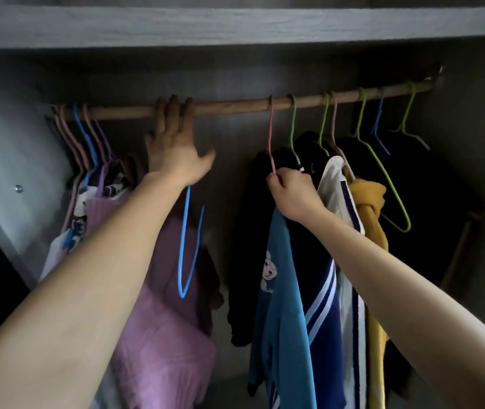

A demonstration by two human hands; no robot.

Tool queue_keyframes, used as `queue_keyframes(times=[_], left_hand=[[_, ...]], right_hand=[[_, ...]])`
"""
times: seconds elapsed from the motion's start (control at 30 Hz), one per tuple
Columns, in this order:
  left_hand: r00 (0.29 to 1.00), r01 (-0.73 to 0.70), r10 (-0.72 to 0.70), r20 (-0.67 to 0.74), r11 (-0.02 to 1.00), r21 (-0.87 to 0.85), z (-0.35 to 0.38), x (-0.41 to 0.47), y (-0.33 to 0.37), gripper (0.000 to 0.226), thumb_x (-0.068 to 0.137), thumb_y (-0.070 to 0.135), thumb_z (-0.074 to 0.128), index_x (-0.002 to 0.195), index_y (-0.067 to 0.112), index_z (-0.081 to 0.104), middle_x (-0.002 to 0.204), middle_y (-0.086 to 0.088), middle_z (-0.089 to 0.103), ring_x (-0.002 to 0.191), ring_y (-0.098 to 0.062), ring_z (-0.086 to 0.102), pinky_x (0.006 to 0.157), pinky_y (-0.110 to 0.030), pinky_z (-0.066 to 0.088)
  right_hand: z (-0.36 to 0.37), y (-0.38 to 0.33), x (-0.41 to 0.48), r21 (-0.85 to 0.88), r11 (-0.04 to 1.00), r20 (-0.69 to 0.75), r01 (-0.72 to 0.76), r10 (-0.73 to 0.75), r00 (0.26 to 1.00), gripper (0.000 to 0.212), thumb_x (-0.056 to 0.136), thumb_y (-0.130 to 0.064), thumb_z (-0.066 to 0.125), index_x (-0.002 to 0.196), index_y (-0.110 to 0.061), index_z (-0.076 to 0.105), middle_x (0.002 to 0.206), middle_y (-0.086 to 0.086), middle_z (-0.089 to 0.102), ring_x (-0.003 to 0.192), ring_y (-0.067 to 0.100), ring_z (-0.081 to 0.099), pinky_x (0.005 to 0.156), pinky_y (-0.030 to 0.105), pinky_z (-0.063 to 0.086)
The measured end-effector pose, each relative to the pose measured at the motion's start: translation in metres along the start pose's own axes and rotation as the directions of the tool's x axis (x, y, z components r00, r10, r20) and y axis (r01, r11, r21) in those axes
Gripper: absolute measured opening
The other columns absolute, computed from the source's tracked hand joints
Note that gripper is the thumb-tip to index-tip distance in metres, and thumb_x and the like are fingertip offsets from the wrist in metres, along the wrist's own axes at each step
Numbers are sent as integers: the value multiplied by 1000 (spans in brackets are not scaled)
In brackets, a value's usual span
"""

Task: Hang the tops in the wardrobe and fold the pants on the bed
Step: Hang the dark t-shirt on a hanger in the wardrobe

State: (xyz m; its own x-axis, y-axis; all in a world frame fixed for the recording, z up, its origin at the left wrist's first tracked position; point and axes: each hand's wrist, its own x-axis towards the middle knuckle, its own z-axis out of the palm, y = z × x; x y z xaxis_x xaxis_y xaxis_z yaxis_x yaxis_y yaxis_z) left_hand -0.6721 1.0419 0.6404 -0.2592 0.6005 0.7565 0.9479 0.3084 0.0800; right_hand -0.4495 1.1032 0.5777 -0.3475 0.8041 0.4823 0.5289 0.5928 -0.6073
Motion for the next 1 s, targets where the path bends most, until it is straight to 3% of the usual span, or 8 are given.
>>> queue_keyframes(times=[0.1,0.23,0.3,0.4,0.5,0.7,0.87,1.0], left_hand=[[998,-1,2,59,1000,-11,-7,-4,3,102,80,55,67,158,25,8,166,-2,0,152,-24,-6,108,-63,28],[986,21,-5,165,995,-93,-28,-6,4,101,82,50,68,158,24,8,166,-3,-2,152,-25,-7,112,-62,24],[986,50,-23,162,985,-165,-36,-12,9,97,83,49,66,158,21,11,165,-7,10,152,-29,2,114,-60,26],[995,61,-36,98,961,-271,-40,-50,29,80,88,48,56,155,19,24,161,-11,23,149,-35,14,112,-58,27],[988,-71,113,104,935,-346,-31,-110,53,67,93,47,51,151,20,33,163,-11,16,150,-34,10,113,-59,22],[975,-175,219,48,878,-446,-11,-238,78,59,97,46,45,148,17,41,161,-14,25,148,-34,19,113,-57,24],[936,-221,315,158,874,-432,-11,-297,125,61,99,49,38,151,16,36,162,-17,20,149,-34,15,114,-57,24],[909,-254,375,183,846,-469,-17,-335,194,63,99,53,32,152,18,34,162,-17,18,150,-34,14,114,-59,24]], right_hand=[[-8,-3,-16,-29,999,0,-24,24,1000,34,104,-35,46,100,-7,65,100,18,69,104,39,60,77,35,40],[-15,-3,-62,-89,994,-1,-70,71,998,45,98,-36,57,134,-9,56,122,17,66,117,36,58,86,32,43],[-17,3,-92,-136,986,23,-96,100,995,35,97,-35,57,123,-12,60,108,12,70,102,33,63,77,32,45],[-18,13,-139,-163,979,-22,-122,120,992,26,100,-31,52,85,-11,54,70,2,59,68,27,57,59,37,41],[-20,24,-188,-166,975,-144,-145,121,982,27,103,-28,50,80,-13,47,60,0,52,56,19,50,58,40,42],[-41,64,-278,-349,877,-103,-331,315,943,25,100,-35,49,120,-31,64,104,-2,72,98,26,66,79,38,54],[-82,111,-343,-437,814,-183,-383,336,924,50,102,-47,46,148,-28,41,132,4,55,112,27,61,75,31,45],[-131,153,-396,-515,753,-296,-410,292,909,62,101,-45,47,157,-23,29,158,16,31,138,38,41,104,50,42]])
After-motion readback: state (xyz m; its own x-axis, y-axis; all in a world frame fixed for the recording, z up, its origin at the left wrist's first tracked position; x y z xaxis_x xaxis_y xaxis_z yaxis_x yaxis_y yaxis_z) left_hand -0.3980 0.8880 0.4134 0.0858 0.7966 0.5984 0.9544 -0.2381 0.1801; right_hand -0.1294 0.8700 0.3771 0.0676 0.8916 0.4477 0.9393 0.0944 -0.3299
